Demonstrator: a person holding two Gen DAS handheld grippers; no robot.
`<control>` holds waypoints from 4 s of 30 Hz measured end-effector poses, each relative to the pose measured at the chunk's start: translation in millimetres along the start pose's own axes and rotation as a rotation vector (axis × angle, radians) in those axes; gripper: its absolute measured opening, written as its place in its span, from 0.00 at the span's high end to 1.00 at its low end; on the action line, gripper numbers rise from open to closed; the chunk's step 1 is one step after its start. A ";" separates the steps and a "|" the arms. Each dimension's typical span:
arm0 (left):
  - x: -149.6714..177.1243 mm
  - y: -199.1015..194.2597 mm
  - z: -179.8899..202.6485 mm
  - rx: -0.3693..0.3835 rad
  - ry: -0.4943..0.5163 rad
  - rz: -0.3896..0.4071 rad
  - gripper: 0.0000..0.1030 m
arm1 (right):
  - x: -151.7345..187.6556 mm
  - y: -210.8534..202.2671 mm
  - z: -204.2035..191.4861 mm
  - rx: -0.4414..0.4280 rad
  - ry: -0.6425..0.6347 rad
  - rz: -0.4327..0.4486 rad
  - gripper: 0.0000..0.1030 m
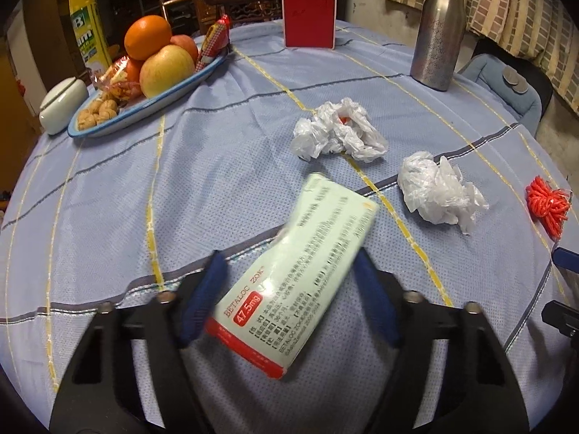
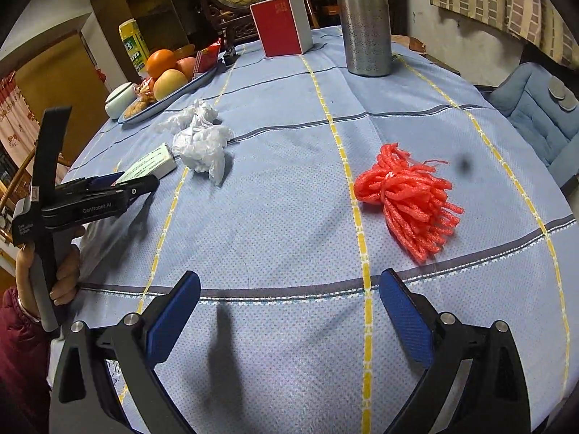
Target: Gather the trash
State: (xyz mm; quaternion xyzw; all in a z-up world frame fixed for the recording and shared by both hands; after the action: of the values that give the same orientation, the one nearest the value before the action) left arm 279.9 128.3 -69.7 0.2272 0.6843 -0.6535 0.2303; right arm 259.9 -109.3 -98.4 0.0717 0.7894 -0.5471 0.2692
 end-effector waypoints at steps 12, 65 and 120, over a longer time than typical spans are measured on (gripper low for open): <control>-4.7 15.1 -45.4 -0.104 -0.172 -0.034 0.06 | 0.2 -0.9 1.8 -0.001 0.010 0.005 0.06; 0.3 9.5 -42.5 -0.089 -0.154 -0.053 0.06 | -41.4 15.4 62.0 0.210 0.188 0.055 0.52; 74.1 -138.0 290.1 0.594 0.340 0.119 0.57 | 262.5 -157.5 272.8 0.416 0.644 0.133 0.28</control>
State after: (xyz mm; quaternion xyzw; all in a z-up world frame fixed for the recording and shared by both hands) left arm 142.2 -166.7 -17.5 0.4294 0.4782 -0.7624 0.0746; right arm 68.4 -464.6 -170.6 0.3442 0.6991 -0.6263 0.0220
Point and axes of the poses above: each gripper's, at about its wrist camera, not at the fingertips, and y roughly the way its jaws point, z to its right, x to its underside, the point moved 3 cm from there along y, roughly the way its jaws point, and after that the axes turned 2 degrees about z, right-handed, at the moved point
